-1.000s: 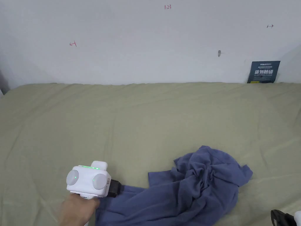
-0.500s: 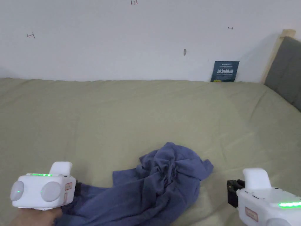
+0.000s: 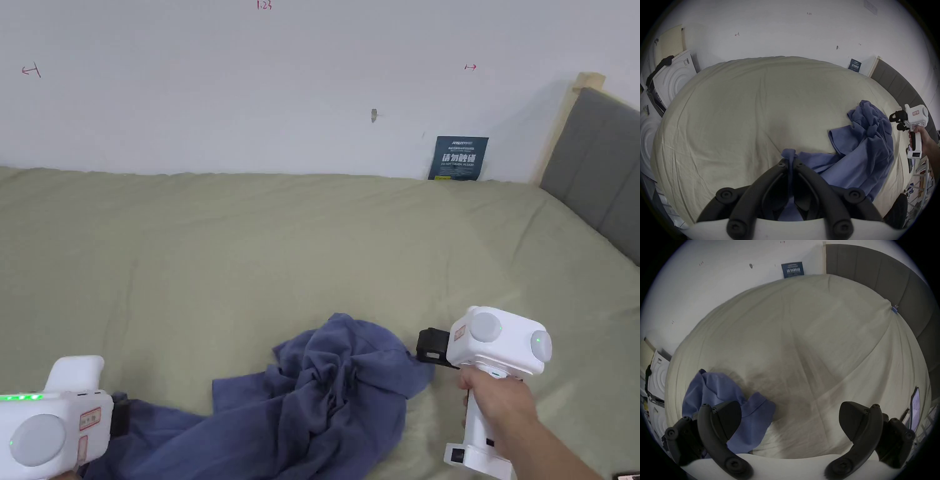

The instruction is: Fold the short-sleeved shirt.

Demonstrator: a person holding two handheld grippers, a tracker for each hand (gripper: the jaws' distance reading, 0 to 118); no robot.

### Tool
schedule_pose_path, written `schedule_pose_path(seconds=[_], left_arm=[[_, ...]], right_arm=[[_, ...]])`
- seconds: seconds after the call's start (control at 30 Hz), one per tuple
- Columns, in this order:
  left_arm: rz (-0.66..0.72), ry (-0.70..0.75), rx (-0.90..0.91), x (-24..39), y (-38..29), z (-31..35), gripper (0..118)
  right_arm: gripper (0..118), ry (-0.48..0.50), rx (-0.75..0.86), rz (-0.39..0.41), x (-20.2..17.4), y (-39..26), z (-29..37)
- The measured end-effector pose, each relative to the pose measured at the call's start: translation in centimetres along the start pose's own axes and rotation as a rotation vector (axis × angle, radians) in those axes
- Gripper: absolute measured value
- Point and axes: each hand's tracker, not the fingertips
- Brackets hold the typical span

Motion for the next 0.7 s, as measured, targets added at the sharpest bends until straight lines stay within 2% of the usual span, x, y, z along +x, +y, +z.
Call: schedule_pose_path(seconds=[0.13,0.17,0.2,0.23,0.27,0.33,0.37,0.4,0.53,0.6,0.63,0.7], left_arm=[[-0.011,0.008,-0.016,0.4,0.5,-1.1,1],[-0.011,0.011,-0.017,0.5,0.5,-1.2,1],[-0.012,0.012,-0.018,0.5,0.4,-1.0,1],[-0.014,0.017,-0.019,0.6,0.4,-1.1,1],[-0.018,0.029,-0.02,0.7,0.4,-1.3,1],[-0.012,0.049,-0.015,1.1,0.5,-1.1,1],[-0.005,0.049,-0.009,0.9,0.5,-1.2,1],[-0.001,0.041,-0.009,0.7,0.5,-1.3,1],[0.029,-0.016,-0.025,-0.9,0.6,-1.7,0],[0.067,-0.004,0.02,-1.3,0.9,-0.1,0],[0.091,0.003,0.047,-1.7,1.3,0.8,0],[0.12,-0.011,0.1,-2.5,2.6,3.1,0]], right_arm=[[117,-0.001,-0.018,0.021,-0.7,-0.4,-0.4],[107,0.008,-0.043,0.02,-0.8,-0.4,-0.5],[86,0.03,-0.072,0.029,-1.1,-0.6,-0.7],[56,0.022,-0.081,0.051,-2.0,-1.7,0.5],[35,0.011,-0.082,0.068,-2.4,-1.9,0.6],[10,0.018,-0.048,0.054,-2.3,-2.2,1.2],[8,0.068,-0.044,0.017,-2.5,-2.6,2.2],[7,0.068,-0.03,0.001,-2.5,-2.7,2.7],[7,0.085,0.034,0.02,-2.1,-3.0,5.4],[7,0.133,0.092,0.014,-1.9,-3.0,7.8],[7,0.154,0.123,0.01,-1.2,-1.9,7.0],[7,0.246,0.139,0.0,-0.8,-1.1,9.9]])
